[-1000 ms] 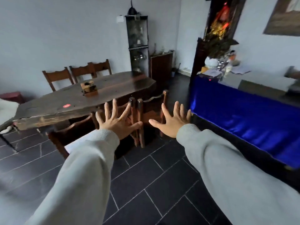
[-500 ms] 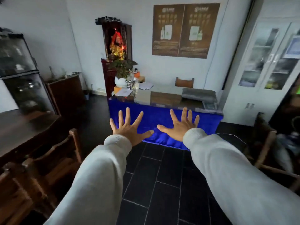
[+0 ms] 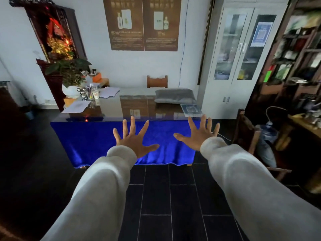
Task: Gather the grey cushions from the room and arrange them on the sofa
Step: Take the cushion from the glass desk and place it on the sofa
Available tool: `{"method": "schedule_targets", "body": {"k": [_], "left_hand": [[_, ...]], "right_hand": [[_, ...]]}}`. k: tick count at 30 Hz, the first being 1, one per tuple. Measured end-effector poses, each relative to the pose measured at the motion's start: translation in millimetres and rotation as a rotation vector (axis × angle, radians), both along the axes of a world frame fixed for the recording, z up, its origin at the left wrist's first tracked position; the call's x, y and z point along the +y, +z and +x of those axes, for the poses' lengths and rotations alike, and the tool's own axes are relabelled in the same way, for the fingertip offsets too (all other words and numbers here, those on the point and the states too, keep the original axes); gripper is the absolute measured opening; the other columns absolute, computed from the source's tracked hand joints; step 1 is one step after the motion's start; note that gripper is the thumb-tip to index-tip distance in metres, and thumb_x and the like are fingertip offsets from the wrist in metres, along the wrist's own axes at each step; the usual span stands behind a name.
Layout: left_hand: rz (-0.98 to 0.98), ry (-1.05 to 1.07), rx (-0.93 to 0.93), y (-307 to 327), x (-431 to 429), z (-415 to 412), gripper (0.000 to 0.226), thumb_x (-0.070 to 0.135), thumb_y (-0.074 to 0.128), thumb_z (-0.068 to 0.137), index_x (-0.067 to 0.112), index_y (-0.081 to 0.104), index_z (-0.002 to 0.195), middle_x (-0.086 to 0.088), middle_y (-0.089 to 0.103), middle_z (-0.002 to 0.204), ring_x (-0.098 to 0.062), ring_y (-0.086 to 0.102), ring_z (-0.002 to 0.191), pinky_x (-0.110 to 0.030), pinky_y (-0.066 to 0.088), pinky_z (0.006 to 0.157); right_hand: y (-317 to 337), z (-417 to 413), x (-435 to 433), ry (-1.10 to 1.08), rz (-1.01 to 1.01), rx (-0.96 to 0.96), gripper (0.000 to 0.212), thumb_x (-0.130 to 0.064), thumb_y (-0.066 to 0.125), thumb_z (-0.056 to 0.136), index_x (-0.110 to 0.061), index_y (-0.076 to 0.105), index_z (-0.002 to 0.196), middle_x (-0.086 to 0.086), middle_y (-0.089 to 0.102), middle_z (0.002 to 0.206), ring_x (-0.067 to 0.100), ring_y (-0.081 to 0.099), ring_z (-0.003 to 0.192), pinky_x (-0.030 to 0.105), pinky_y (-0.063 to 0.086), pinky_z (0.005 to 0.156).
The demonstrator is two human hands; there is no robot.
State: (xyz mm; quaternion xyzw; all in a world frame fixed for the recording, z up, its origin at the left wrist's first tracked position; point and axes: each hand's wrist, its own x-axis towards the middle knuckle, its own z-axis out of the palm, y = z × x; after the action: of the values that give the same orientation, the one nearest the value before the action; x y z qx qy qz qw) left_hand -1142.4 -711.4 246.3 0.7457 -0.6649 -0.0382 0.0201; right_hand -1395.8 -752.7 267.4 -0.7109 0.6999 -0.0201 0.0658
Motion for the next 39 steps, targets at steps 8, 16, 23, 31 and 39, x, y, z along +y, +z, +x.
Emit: {"method": "schedule_targets", "body": {"k": [8,16,23,31,39], "left_hand": [[0.028,0.039,-0.052,2,-182,-32,0.110,0.095,0.042,0.078,0.052,-0.020,0.159,-0.004,-0.037,0.168,-0.038,-0.030,0.155,-0.073,-0.003,0.120],[0.096,0.040,-0.060,4,-330,-53,0.108,0.083,0.053,0.085,0.047,-0.013,0.162,-0.008,-0.036,0.169,-0.040,-0.031,0.154,-0.073,-0.003,0.121],[0.195,-0.003,-0.009,-36,-489,-51,0.113,0.082,0.056,0.085,0.047,-0.021,0.160,-0.006,-0.045,0.163,-0.037,-0.037,0.152,-0.072,-0.009,0.121],[0.324,0.053,0.080,-80,-677,-21,0.117,0.078,0.060,0.085,0.048,-0.025,0.158,-0.005,-0.047,0.162,-0.036,-0.037,0.152,-0.071,-0.006,0.122],[0.427,0.043,0.091,-129,-808,-15,0.119,0.074,0.063,0.086,0.046,-0.028,0.157,-0.005,-0.049,0.161,-0.037,-0.035,0.153,-0.068,-0.004,0.124]], "right_hand": [[-17,-55,-190,-0.016,0.041,0.028,0.112,-0.101,0.024,0.076,-0.042,-0.013,0.163,0.018,-0.027,0.170,0.043,-0.020,0.157,0.066,-0.016,0.120],[-32,-71,-341,0.001,0.102,0.033,0.111,-0.100,0.024,0.076,-0.043,-0.016,0.163,0.016,-0.027,0.171,0.041,-0.019,0.158,0.065,-0.013,0.121],[-58,-71,-493,-0.046,0.154,0.040,0.115,-0.098,0.033,0.077,-0.041,-0.019,0.162,0.017,-0.026,0.171,0.042,-0.017,0.158,0.066,-0.011,0.123],[-82,-60,-667,-0.101,0.283,0.045,0.119,-0.095,0.042,0.079,-0.039,-0.024,0.161,0.017,-0.029,0.170,0.042,-0.016,0.159,0.065,-0.009,0.124],[-141,-67,-816,-0.159,0.409,0.017,0.136,-0.094,0.059,0.068,-0.043,-0.030,0.157,0.018,-0.030,0.169,0.044,-0.016,0.158,0.067,-0.007,0.122]]}}
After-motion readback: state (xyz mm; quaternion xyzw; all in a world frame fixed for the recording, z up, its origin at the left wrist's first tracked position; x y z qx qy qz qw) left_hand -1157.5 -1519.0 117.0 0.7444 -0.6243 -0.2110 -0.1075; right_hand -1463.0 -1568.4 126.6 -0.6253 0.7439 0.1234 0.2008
